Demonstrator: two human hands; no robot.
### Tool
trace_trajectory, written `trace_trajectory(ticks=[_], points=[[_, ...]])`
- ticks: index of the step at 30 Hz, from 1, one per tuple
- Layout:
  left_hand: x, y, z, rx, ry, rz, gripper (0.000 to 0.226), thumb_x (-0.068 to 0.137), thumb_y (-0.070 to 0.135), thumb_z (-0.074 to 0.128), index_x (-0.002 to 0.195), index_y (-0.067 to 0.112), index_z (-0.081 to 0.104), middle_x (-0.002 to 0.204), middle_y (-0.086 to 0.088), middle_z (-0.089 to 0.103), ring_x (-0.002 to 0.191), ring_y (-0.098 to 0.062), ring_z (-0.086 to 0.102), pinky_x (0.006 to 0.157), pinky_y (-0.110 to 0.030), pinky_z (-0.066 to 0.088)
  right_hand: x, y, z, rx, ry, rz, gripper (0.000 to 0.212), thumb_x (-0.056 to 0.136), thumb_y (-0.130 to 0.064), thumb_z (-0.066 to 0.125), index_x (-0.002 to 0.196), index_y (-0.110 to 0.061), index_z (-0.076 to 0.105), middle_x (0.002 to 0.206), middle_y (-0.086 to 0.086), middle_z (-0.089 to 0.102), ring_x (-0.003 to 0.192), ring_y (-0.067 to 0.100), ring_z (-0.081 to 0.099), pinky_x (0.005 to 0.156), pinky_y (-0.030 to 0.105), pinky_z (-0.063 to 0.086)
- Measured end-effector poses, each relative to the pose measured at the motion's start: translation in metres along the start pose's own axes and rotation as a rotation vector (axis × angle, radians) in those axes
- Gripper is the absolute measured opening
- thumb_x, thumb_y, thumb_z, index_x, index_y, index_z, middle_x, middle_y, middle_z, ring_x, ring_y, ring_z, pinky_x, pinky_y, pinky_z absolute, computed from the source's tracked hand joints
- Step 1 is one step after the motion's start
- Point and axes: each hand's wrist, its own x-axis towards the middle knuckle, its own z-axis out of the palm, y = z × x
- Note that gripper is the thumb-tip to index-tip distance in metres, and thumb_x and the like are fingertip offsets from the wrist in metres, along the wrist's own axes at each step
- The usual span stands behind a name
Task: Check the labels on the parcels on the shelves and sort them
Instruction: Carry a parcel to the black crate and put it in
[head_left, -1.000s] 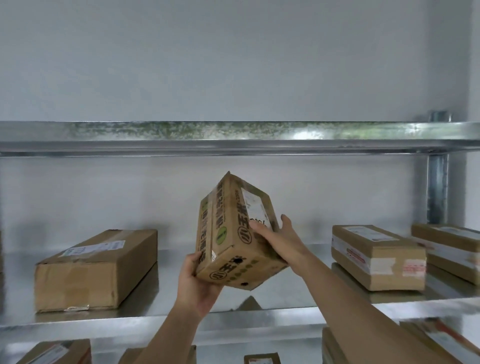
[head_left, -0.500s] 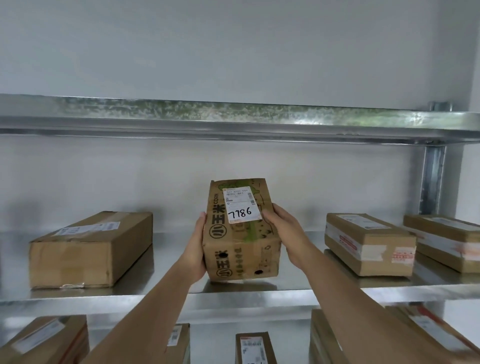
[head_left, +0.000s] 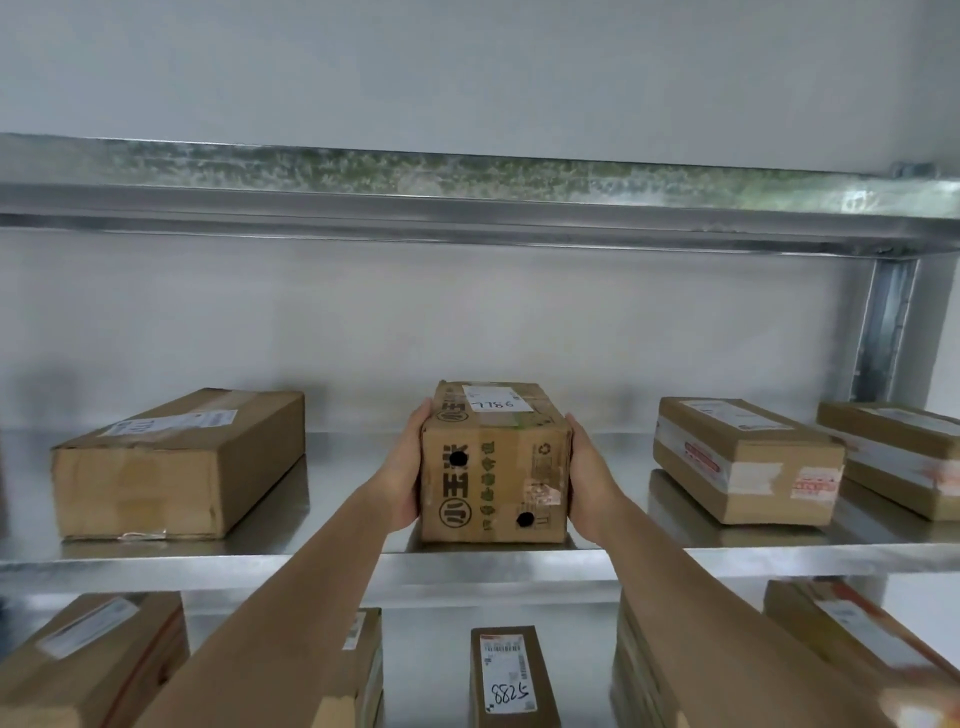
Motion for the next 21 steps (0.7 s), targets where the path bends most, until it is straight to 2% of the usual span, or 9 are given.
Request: trace_trajectory(ticks=[5,10,14,18,21], points=[[0.002,-0.003,0.002,0.034,-0.008,0.019,0.074,0.100,0.068,0.021,0.124,0.019,0.070,0.114,-0.015,0.076,0.096,-0.028,0.075,0.083,-0.040,0.054,0.002,0.010,0.000,0.072,-0.074,0.108,0.069,0.095,-0.074,0.037,0.115,-0.021,0.077,0.113,0.010,0.076,0.105,0.034,0.073,0.100,0.055,0.054],[0.005,-0.006,0.002,0.031,0.020,0.009,0.074,0.098,0.072,0.023,0.117,0.020,0.073,0.109,-0.015,0.077,0.094,-0.029,0.075,0.084,-0.041,0.054,0.006,0.013,-0.003,0.072,-0.066,0.128,0.063,0.095,-0.073,0.039,0.093,-0.025,0.080,0.103,0.006,0.079,0.097,0.030,0.075,0.092,0.049,0.058],[0.005,-0.006,0.003,0.032,0.027,-0.003,0.074,0.097,0.073,0.023,0.118,0.021,0.073,0.112,-0.015,0.076,0.101,-0.032,0.073,0.087,-0.042,0.054,0.009,0.014,-0.004,0.050,-0.048,0.134,0.065,0.093,-0.076,0.038,0.098,-0.025,0.079,0.105,0.006,0.078,0.098,0.029,0.075,0.095,0.052,0.057],[0.001,-0.004,0.003,0.014,0.028,-0.033,0.075,0.097,0.075,0.024,0.119,0.023,0.072,0.111,-0.014,0.076,0.105,-0.033,0.071,0.089,-0.042,0.053,0.004,0.010,-0.003,0.024,-0.040,0.142,0.063,0.093,-0.073,0.039,0.091,-0.025,0.079,0.100,0.006,0.079,0.089,0.028,0.077,0.085,0.047,0.060],[0.000,-0.002,-0.001,0.004,0.009,-0.048,0.077,0.095,0.078,0.024,0.122,0.024,0.072,0.116,-0.014,0.075,0.111,-0.033,0.070,0.097,-0.046,0.052,0.000,0.003,-0.001,0.014,-0.082,0.087,0.055,0.099,-0.061,0.038,0.093,-0.023,0.078,0.101,0.006,0.078,0.088,0.025,0.076,0.082,0.042,0.059]])
